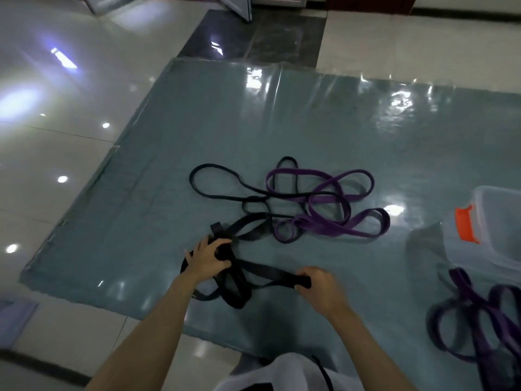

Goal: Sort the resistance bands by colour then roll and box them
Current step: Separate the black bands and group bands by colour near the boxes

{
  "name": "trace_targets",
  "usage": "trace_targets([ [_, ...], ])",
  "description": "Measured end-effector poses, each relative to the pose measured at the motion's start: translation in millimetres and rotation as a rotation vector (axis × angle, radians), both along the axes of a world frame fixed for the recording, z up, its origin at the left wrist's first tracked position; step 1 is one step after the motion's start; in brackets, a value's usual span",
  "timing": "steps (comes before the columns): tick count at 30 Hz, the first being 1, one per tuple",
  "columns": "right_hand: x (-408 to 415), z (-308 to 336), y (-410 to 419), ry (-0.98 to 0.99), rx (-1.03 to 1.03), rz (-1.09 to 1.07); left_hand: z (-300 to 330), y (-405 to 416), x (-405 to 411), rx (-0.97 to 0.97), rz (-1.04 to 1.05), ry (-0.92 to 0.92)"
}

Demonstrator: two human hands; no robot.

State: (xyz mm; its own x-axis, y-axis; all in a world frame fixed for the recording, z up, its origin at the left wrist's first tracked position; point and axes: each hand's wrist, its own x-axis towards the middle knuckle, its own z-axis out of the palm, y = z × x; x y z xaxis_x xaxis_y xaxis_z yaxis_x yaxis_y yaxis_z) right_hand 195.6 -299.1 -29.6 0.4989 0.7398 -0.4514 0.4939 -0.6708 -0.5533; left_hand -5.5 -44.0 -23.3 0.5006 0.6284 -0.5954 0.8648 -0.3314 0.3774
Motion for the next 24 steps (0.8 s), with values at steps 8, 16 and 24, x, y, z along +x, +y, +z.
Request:
trace_targets([
  [8, 7.4, -25.8, 5.1, 0.219, 0.021, -0.212, -11.7, -17.4, 7.5, -0.168, 0.176, -0.411],
  [16, 6.8, -31.3, 3.4, 0.558, 0.171, -0.488, -16.0, -43.3, 12.9, -0.121, 0.4, -0.483],
  [24, 14.3, -7.3, -0.9, 0.683, 0.361, -0.588, -11.6, -49.4, 18.3, -0.18, 0.527, -0.424],
])
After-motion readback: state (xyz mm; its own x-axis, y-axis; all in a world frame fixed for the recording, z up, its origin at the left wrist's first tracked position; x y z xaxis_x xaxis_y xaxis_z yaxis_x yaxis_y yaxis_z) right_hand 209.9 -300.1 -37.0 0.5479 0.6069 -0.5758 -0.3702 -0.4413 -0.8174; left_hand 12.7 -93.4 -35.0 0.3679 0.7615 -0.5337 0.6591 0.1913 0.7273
